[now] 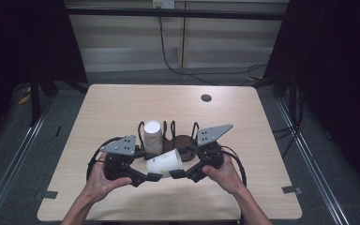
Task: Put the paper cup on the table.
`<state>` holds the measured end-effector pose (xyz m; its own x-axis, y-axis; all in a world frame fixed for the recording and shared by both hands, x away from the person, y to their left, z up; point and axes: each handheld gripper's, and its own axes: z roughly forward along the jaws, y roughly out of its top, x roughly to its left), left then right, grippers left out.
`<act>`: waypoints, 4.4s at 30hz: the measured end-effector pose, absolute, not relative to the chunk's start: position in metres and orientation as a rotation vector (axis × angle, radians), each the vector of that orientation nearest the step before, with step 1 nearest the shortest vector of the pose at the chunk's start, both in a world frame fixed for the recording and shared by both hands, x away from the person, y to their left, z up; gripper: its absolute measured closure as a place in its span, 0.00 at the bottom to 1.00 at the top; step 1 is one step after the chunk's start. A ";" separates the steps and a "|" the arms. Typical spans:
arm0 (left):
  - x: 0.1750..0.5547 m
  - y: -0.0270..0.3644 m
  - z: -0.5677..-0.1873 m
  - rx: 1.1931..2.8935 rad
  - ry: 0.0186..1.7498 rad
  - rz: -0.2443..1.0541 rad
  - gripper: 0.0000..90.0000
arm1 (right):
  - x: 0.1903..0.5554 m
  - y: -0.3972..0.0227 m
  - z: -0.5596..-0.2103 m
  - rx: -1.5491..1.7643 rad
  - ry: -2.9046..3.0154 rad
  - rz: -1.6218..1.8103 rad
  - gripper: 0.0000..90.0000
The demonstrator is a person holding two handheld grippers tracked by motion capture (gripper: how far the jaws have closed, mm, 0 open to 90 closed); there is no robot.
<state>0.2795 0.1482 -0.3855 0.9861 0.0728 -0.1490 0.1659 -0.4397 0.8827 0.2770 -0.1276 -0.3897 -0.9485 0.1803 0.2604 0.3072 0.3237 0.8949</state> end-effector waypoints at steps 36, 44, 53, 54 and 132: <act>0.287 0.158 -0.405 2.068 0.289 -0.062 0.18 | 0.283 -0.129 -0.392 -0.494 -2.506 -1.666 0.28; 0.288 0.165 -0.405 2.061 0.310 -0.030 0.18 | 0.283 -0.131 -0.391 -0.526 -2.518 -1.663 0.28; 0.291 0.183 -0.402 2.058 0.379 0.019 0.18 | 0.283 -0.139 -0.391 -0.581 -2.569 -1.615 0.28; 0.291 0.184 -0.403 2.061 0.388 0.024 0.18 | 0.283 -0.141 -0.390 -0.589 -2.581 -1.604 0.28; 0.297 0.228 -0.407 2.088 0.502 0.117 0.18 | 0.355 -0.238 -0.359 -1.221 -2.920 -0.837 0.29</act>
